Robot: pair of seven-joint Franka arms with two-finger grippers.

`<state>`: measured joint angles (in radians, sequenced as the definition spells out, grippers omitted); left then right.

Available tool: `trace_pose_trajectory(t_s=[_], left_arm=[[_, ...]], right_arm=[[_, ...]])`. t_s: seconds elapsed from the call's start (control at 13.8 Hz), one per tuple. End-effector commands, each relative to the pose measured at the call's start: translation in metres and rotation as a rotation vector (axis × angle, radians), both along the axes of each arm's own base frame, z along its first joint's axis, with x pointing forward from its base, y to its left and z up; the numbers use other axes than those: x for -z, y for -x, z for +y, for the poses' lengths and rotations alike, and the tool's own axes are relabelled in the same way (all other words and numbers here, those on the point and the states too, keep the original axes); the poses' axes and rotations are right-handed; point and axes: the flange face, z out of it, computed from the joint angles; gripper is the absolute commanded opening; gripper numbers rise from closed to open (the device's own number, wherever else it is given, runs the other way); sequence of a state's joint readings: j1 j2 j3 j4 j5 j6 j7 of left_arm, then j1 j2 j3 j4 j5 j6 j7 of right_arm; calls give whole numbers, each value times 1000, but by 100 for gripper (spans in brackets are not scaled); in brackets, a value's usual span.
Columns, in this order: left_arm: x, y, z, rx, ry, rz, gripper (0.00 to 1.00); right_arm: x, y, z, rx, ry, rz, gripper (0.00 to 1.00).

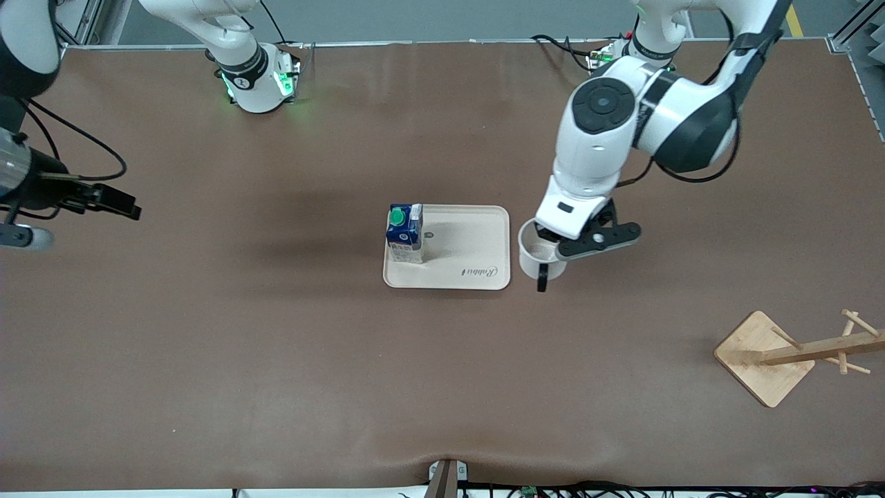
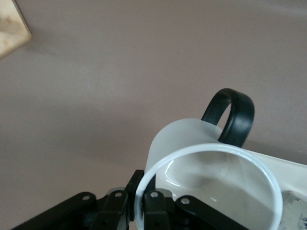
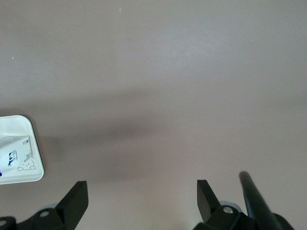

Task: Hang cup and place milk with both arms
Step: 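Lift the mug with the left gripper while the right gripper reaches out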

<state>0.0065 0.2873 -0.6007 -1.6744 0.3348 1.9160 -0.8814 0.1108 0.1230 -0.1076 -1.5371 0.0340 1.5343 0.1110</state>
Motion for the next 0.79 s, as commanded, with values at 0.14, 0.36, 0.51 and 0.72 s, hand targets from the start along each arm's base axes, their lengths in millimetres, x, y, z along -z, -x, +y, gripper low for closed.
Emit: trace_pose_trajectory(t_s=[0.14, 0.36, 0.51, 0.72], left_arm=[[-40, -18, 51, 68, -43, 18, 0], [-52, -32, 94, 86, -43, 21, 0], [-59, -38, 127, 116, -12, 63, 0], [-69, -49, 181, 178, -17, 104, 0]], right_arm=[[8, -13, 20, -107, 31, -6, 100], [16, -18, 29, -121, 14, -18, 100], [48, -23, 46, -146, 11, 47, 100], [97, -27, 114, -235, -11, 121, 100]])
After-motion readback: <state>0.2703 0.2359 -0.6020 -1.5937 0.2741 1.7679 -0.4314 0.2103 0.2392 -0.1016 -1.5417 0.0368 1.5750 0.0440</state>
